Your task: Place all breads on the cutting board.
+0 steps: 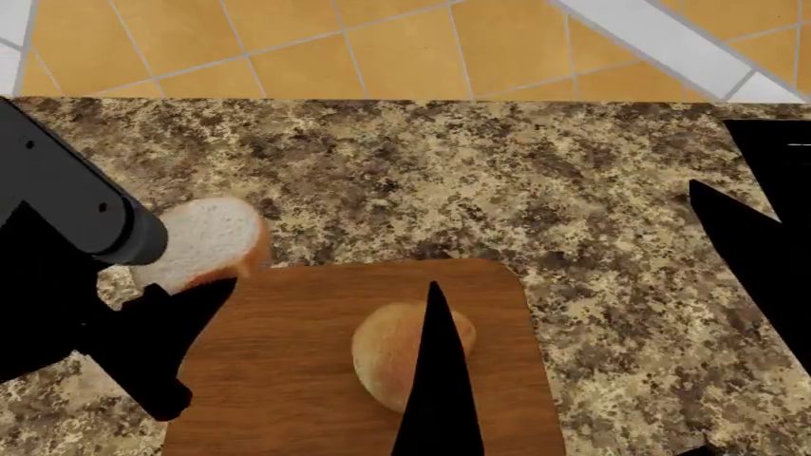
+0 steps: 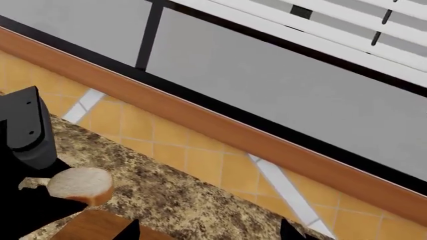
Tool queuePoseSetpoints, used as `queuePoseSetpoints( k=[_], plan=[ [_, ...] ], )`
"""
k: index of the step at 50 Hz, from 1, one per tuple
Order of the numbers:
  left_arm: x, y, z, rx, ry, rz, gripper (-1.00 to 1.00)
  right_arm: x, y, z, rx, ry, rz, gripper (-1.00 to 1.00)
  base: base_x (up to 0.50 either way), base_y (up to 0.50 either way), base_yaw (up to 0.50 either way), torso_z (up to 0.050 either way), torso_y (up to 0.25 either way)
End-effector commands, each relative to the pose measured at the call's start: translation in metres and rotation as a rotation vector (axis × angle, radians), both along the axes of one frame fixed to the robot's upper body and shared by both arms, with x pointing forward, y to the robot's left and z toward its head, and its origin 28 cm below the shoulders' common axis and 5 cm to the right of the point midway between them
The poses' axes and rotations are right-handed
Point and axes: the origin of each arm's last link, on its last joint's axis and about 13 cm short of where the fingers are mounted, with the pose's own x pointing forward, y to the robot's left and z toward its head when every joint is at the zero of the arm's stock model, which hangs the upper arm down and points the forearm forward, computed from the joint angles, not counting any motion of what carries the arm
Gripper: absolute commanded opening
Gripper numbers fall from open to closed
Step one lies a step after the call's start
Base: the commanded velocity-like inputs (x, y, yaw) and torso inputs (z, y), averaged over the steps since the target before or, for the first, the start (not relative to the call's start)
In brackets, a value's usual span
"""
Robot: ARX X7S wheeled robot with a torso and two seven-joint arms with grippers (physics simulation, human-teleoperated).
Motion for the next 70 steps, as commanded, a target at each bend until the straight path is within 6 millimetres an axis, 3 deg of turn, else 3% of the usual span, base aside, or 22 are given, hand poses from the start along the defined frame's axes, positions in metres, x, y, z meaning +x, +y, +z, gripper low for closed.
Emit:
queuePoseSetpoints(
  k=[1,27,49,70],
  plan=[
    [0.006,-0.024,-0.01,0.077,0.052,-0.043,-1.0,0.0,-0.006,-0.004,0.013,0.002,-0.007,1.0,0.0,0.0,0.0,0.0,0.0],
    [0.017,-0.047,-0.024,0.131,0.042,-0.074,-1.0,0.002,-0.007,-0.007,0.03,0.009,-0.011,1.0,0.0,0.0,0.0,0.0,0.0],
    [0.031,-0.038,-0.028,0.148,0.038,0.004,-1.0,0.004,-0.005,-0.007,0.027,0.016,-0.02,1.0,0.0,0.0,0.0,0.0,0.0],
    [0.046,-0.042,-0.037,0.176,0.046,0.016,-1.0,0.004,-0.008,-0.01,0.034,0.021,-0.026,1.0,0.0,0.0,0.0,0.0,0.0]
  ],
)
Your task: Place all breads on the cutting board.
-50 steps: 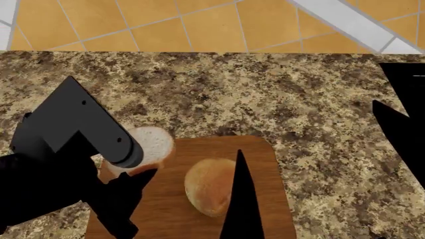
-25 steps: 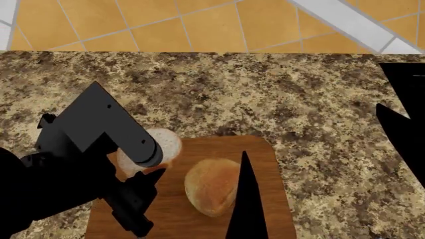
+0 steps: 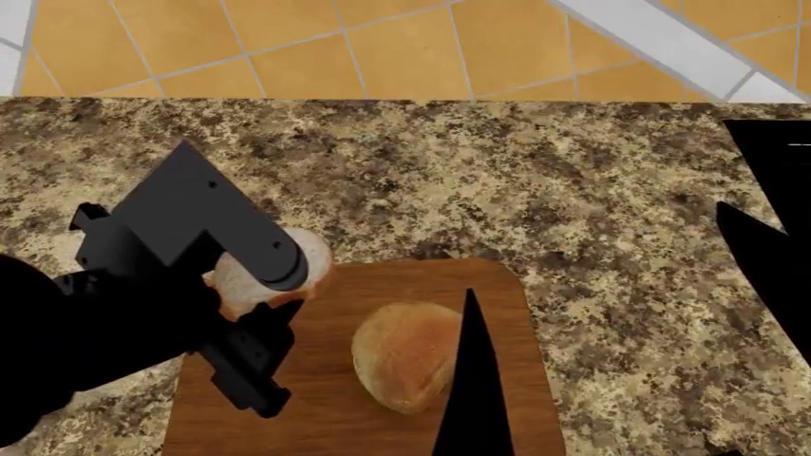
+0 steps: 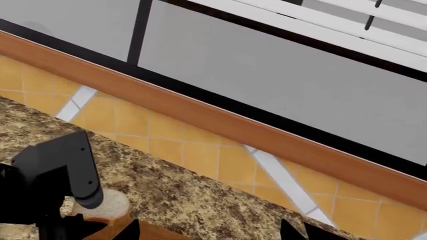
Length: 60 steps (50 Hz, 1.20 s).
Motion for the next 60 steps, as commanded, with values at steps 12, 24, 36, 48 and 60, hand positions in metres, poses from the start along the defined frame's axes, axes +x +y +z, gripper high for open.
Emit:
queuePoseSetpoints(
  k=[12,24,36,48,60],
  plan=[
    [0.007,-0.007,-0.011,0.021,0.015,0.006,-1.0,0.0,-0.004,-0.003,-0.001,0.005,-0.016,1.0,0.0,0.0,0.0,0.0,0.0],
    [0.012,-0.01,-0.017,0.033,0.011,0.008,-1.0,0.0,-0.006,-0.006,0.009,0.006,-0.012,1.0,0.0,0.0,0.0,0.0,0.0],
    [0.012,-0.013,-0.019,0.051,-0.002,-0.004,1.0,0.0,-0.007,-0.007,0.011,0.009,-0.014,1.0,0.0,0.0,0.0,0.0,0.0],
    [0.004,-0.012,-0.008,0.035,-0.004,-0.022,1.0,0.0,-0.007,-0.007,0.011,0.007,-0.013,1.0,0.0,0.0,0.0,0.0,0.0],
    [-0.015,-0.002,0.015,-0.035,-0.022,-0.059,1.0,0.0,-0.007,-0.007,0.015,0.006,-0.01,1.0,0.0,0.0,0.0,0.0,0.0]
  ],
)
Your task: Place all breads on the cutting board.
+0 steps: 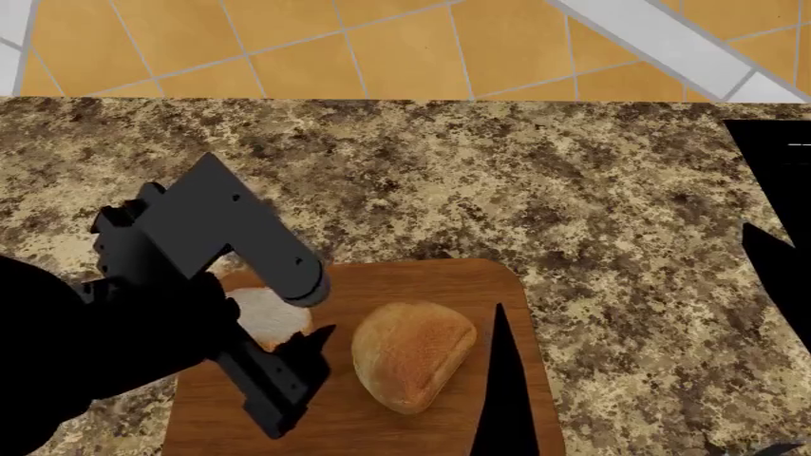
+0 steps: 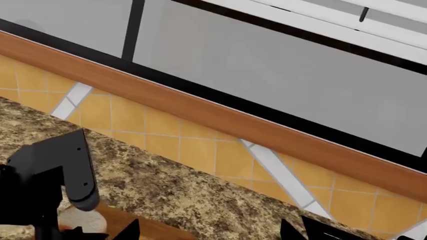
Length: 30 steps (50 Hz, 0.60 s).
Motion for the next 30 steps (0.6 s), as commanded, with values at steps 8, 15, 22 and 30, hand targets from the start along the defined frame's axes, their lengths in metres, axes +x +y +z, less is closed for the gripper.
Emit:
queuePoseSetpoints(
  k=[8,15,22,30],
  plan=[
    [-0.032,0.013,0.035,-0.129,-0.019,-0.041,1.0,-0.001,0.001,0.003,-0.001,-0.004,0.002,1.0,0.0,0.0,0.0,0.0,0.0],
    [-0.046,0.018,0.044,-0.21,-0.022,-0.053,1.0,-0.001,0.001,0.002,0.007,-0.002,0.004,1.0,0.0,0.0,0.0,0.0,0.0],
    [-0.065,0.03,0.055,-0.296,-0.031,-0.065,1.0,-0.002,0.0,0.003,0.005,-0.001,-0.005,1.0,0.0,0.0,0.0,0.0,0.0],
    [-0.079,0.052,0.061,-0.503,-0.038,-0.016,1.0,0.0,-0.001,-0.001,0.014,0.002,-0.011,1.0,0.0,0.0,0.0,0.0,0.0]
  ],
)
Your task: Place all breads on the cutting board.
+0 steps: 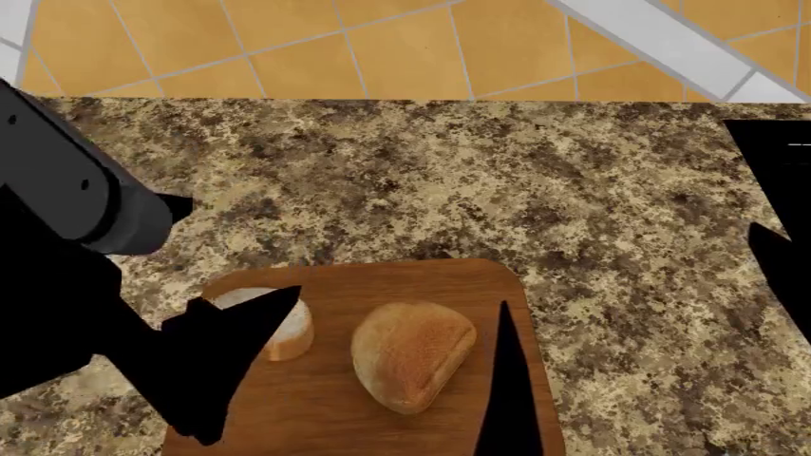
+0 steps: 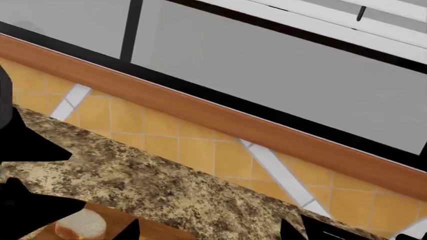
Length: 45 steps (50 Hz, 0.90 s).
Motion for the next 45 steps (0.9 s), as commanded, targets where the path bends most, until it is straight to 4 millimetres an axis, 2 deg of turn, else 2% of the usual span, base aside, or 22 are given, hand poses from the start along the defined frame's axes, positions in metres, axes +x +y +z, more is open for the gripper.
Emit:
queuePoseSetpoints(
  k=[1,3,7,16,23,33,38,39,40,41,45],
  plan=[
    [-0.023,0.024,0.013,-0.208,0.002,0.027,1.0,0.001,0.0,-0.001,0.006,0.002,-0.009,1.0,0.0,0.0,0.0,0.0,0.0],
    [-0.027,0.033,0.012,-0.252,-0.061,0.065,1.0,0.0,-0.001,0.0,0.007,-0.001,-0.017,1.0,0.0,0.0,0.0,0.0,0.0],
    [-0.041,0.045,0.01,-0.329,-0.073,0.065,1.0,-0.003,-0.003,0.0,0.011,-0.004,-0.021,1.0,0.0,0.0,0.0,0.0,0.0],
    [-0.074,0.059,0.025,-0.44,-0.145,0.098,1.0,-0.004,-0.003,0.004,0.011,-0.03,-0.026,1.0,0.0,0.0,0.0,0.0,0.0],
    [-0.099,0.074,0.031,-0.513,-0.206,0.142,1.0,-0.027,-0.008,0.018,0.016,-0.101,-0.056,1.0,0.0,0.0,0.0,0.0,0.0],
    [-0.095,0.082,0.047,-0.59,-0.334,0.21,1.0,-0.073,-0.015,0.023,0.02,-0.193,-0.109,1.0,0.0,0.0,0.0,0.0,0.0],
    [-0.1,0.082,0.056,-0.609,-0.374,0.207,1.0,-0.081,-0.018,0.019,0.007,-0.239,-0.129,1.0,0.0,0.0,0.0,0.0,0.0],
    [-0.083,0.077,0.049,-0.624,-0.18,0.275,1.0,-0.082,-0.019,0.018,0.002,-0.257,-0.142,1.0,0.0,0.0,0.0,0.0,0.0],
    [-0.078,0.068,0.03,-0.526,-0.175,0.065,1.0,-0.082,-0.02,0.017,-0.004,-0.264,-0.151,1.0,0.0,0.0,0.0,0.0,0.0],
    [-0.083,0.071,0.02,-0.489,-0.07,0.086,1.0,-0.083,-0.02,0.016,0.003,-0.282,-0.166,1.0,0.0,0.0,0.0,0.0,0.0],
    [-0.09,0.094,0.005,-0.575,-0.068,0.223,1.0,-0.082,-0.022,0.014,-0.014,-0.294,-0.194,1.0,0.0,0.0,0.0,0.0,0.0]
  ],
)
